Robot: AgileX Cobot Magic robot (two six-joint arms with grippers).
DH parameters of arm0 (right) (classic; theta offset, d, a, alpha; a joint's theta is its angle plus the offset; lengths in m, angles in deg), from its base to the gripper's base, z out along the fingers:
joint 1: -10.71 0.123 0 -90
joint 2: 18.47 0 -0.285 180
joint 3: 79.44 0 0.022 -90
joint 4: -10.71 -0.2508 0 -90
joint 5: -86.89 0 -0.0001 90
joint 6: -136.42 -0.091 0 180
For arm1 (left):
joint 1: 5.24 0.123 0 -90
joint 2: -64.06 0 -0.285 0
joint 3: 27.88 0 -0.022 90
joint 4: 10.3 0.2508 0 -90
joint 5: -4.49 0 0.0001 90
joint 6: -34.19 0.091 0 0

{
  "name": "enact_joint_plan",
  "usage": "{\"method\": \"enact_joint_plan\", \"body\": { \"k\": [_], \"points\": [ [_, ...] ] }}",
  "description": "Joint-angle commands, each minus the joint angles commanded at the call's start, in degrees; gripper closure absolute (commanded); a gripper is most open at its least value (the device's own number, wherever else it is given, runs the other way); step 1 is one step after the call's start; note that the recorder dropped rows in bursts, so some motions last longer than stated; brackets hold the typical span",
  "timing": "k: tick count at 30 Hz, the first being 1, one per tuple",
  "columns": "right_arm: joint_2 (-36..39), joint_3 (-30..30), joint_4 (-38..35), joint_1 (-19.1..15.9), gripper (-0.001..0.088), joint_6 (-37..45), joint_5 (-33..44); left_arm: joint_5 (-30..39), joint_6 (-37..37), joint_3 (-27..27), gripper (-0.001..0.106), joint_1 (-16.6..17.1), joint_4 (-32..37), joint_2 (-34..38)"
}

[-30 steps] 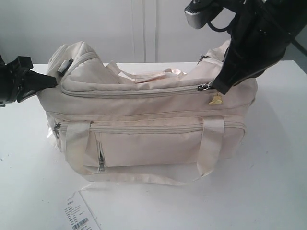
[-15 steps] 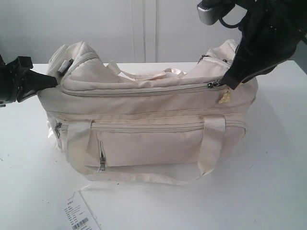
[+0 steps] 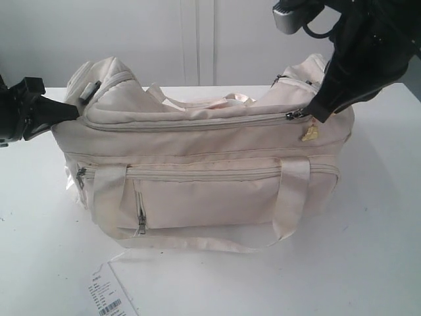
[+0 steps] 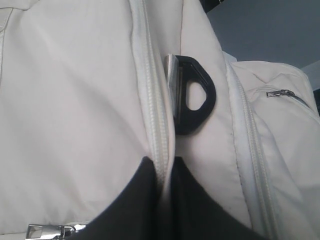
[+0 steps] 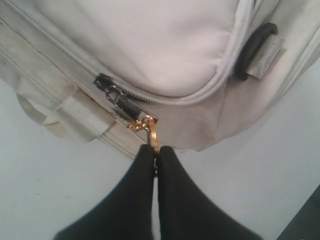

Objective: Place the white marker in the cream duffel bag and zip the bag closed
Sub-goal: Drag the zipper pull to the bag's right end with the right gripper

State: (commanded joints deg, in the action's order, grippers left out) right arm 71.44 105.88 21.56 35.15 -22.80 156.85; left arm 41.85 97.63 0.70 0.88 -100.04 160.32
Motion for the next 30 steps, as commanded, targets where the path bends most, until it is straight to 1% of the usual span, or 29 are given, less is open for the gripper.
{"method": "enact_joint_plan", "body": {
  "k": [19, 30],
  "points": [
    [0.0, 0.0, 5.26, 0.0, 0.0868, -0.77, 0.0, -1.87, -0.02, 0.0, 0.105, 0.0, 0.39, 0.0],
    [0.0, 0.0, 6.79, 0.0, 0.0868, -0.46, 0.0, -1.95, -0.02, 0.0, 0.105, 0.0, 0.61, 0.0]
  ]
}}
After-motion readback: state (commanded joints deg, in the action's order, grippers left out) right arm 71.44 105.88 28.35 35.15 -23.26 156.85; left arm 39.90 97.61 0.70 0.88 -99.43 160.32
